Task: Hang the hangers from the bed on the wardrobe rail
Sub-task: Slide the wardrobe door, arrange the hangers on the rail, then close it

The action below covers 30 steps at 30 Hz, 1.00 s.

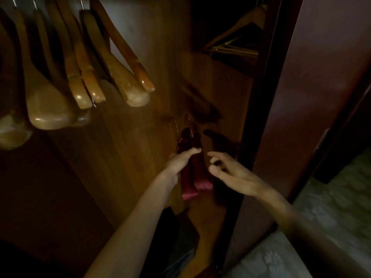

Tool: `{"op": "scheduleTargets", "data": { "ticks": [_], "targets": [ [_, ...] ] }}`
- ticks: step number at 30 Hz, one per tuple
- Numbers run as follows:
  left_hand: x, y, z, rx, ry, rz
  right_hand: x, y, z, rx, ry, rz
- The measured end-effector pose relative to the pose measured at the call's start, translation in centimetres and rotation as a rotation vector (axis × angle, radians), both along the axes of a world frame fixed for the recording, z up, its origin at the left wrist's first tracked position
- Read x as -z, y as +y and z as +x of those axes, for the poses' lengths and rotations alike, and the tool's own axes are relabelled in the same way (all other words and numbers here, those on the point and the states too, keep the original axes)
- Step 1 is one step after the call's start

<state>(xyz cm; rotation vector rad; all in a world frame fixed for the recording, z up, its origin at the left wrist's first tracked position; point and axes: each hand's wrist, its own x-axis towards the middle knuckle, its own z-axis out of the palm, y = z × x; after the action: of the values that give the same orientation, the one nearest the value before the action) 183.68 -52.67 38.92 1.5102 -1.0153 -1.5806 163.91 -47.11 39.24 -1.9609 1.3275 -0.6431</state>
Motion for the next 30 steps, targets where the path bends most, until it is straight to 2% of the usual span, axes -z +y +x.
{"op": "scheduleTargets", "data": {
  "ticks": [3, 5, 8, 10, 14, 17, 19, 21, 24, 25, 26, 28, 30],
  "targets": [
    [0.0, 0.4, 3.2, 0.289, -0.038, 0.062, 1.1, -2.4, -1.9, 0.030, 0.113, -0.100],
    [0.0, 0.7, 4.7, 0.418, -0.031, 0.023, 1.4, -4.1, -1.6, 0.022, 0.271, -0.254],
    [0.5, 0.9, 6.8, 0.597, -0.074, -0.081, 1.0, -6.4, -0.4, -0.033, 0.409, -0.432],
    [0.4, 0.9, 8.1, 0.708, -0.118, -0.078, 0.6, -7.4, 0.2, -0.096, 0.489, -0.443],
    [-1.2, 0.4, 10.3, 0.796, -0.295, -0.064, -0.7, -7.8, 2.3, -0.174, 0.660, -0.430],
    [-2.4, -0.5, 12.0, 0.872, -0.479, -0.123, -2.0, -7.3, 4.1, -0.220, 0.667, -0.429],
    [-3.3, -0.8, 13.2, 0.849, -0.630, -0.164, -2.5, -6.9, 5.0, -0.235, 0.673, -0.403],
    [-3.5, -0.6, 13.7, 0.696, -0.793, -0.248, -2.3, -6.7, 5.3, -0.204, 0.650, -0.377],
    [-1.4, 1.0, 11.9, 0.150, -0.878, -0.554, -1.3, -6.1, 5.3, -0.028, 0.607, -0.284],
    [-0.4, 1.8, 10.6, -0.020, -0.825, -0.600, -0.9, -5.7, 5.3, 0.046, 0.588, -0.260],
    [0.5, 2.7, 9.1, -0.100, -0.712, -0.563, -0.6, -5.1, 5.3, 0.115, 0.567, -0.244],
    [1.5, 4.1, 5.6, -0.002, -0.428, -0.374, 0.0, -3.7, 5.7, 0.244, 0.515, -0.218],
    [1.6, 5.3, 2.4, 0.130, -0.234, -0.226, 0.6, -1.9, 6.3, 0.313, 0.469, -0.188]
  ]
}}
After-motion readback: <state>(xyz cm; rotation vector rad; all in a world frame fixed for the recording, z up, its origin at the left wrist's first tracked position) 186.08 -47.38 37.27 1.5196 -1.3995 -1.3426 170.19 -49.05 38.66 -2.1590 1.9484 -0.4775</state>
